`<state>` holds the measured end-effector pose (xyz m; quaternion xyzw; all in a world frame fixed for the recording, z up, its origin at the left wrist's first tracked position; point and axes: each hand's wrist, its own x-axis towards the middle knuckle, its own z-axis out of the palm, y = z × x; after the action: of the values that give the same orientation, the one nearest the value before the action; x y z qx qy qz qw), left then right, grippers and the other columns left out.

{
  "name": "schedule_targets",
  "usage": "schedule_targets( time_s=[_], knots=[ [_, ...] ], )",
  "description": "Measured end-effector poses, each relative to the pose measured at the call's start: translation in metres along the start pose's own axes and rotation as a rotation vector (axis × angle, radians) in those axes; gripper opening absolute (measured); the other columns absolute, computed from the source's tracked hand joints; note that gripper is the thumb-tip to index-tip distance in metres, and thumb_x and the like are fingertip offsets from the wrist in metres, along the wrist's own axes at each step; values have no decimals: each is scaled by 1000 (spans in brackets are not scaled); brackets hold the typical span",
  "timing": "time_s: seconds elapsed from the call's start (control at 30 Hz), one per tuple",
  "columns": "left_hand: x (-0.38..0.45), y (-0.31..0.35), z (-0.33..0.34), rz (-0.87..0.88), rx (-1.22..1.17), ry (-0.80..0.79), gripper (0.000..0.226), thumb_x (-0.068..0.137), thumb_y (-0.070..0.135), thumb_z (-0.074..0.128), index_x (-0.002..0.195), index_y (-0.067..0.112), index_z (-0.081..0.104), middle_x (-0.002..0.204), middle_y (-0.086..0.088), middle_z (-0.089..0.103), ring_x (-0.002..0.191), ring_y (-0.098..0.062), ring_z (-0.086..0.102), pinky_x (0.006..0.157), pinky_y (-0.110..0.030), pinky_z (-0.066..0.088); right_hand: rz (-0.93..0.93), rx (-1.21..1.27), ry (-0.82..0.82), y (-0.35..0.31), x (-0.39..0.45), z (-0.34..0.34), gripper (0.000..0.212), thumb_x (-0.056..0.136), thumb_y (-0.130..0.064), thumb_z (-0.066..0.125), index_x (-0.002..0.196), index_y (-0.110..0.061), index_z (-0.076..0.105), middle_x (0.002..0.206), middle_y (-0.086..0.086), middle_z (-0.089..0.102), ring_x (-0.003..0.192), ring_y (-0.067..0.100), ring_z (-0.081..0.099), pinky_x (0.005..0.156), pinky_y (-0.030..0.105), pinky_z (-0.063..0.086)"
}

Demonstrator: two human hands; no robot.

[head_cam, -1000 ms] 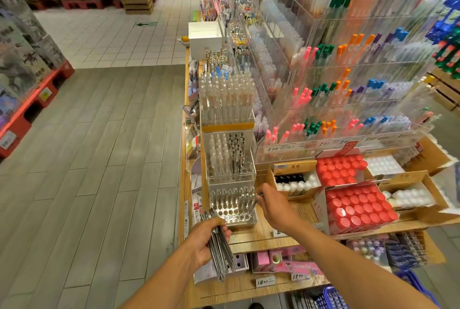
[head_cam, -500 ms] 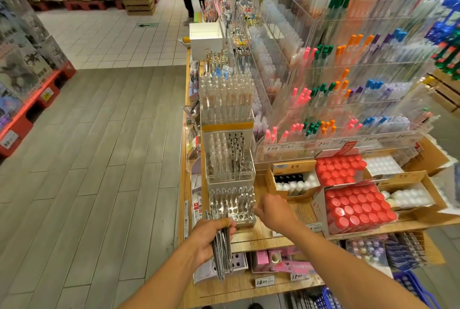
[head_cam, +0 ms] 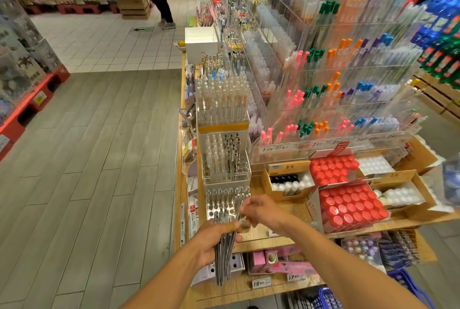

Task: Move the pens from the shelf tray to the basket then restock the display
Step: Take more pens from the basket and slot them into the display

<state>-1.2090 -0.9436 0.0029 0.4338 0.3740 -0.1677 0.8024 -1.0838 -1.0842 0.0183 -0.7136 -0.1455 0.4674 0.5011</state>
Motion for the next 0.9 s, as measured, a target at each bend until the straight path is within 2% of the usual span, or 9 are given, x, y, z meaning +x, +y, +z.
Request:
schedule_targets(
  time_s=[0.1,0.2,0.33,0.4,0.47,0.6,0.7,0.83,0.9],
  knots=[
    [-1,1,-3,7,-83,21,24,87,6,71,103,-11,66,78,-20,67,58,-23,64,48,-27,56,-86,135,120,-15,-1,-20,4,95,-7,53,97,-3,54,89,13,64,72,16,63,69,26,52],
    [-1,2,-7,18,-104,69,20,86,3,70,102,-9,66,74,-16,68,55,-20,61,43,-25,53,-200,284,244,-28,-3,-31,4,96,-5,53,96,-5,49,98,17,70,68,18,66,62,27,54],
    [2,2,-8,12,-120,79,18,88,2,68,102,-8,67,74,-16,68,55,-20,60,43,-26,53,-379,233,364,-31,1,-30,13,94,-8,60,105,-9,51,92,18,71,66,22,66,59,27,55],
    [5,2,-10,7,-120,108,17,88,2,67,102,-8,67,73,-15,68,55,-20,60,44,-25,53,-437,162,432,-30,5,-27,20,91,-10,65,108,-20,60,89,18,71,65,21,66,58,25,55],
    [7,0,-14,5,-124,140,16,88,2,67,102,-8,67,72,-15,68,54,-19,60,43,-25,52,-455,42,468,-27,9,-25,18,86,-13,72,99,-23,65,87,14,70,65,18,66,57,22,54],
    [10,-1,-22,2,-137,175,17,89,1,66,103,-8,68,71,-15,68,52,-19,60,43,-26,51,-435,-236,532,-14,15,-24,29,72,-29,82,78,-17,56,72,6,62,61,7,56,56,24,54],
    [10,1,-25,6,-149,191,17,90,1,64,104,-8,67,71,-15,68,53,-19,60,42,-26,51,-441,-445,504,-5,20,-25,32,73,-35,81,72,-23,51,66,0,61,55,2,48,51,20,46],
    [9,5,-26,17,-156,195,18,88,0,67,104,-8,66,71,-16,68,53,-20,60,43,-26,51,-417,-653,420,2,28,-24,29,82,-45,71,70,-37,46,61,-13,57,56,-2,53,48,13,36],
    [9,7,-26,27,-151,203,17,89,0,66,104,-8,66,71,-16,68,54,-20,61,43,-26,52,-418,-752,404,5,33,-22,29,85,-48,67,69,-36,46,62,-15,54,57,-1,52,49,14,31]
  ],
)
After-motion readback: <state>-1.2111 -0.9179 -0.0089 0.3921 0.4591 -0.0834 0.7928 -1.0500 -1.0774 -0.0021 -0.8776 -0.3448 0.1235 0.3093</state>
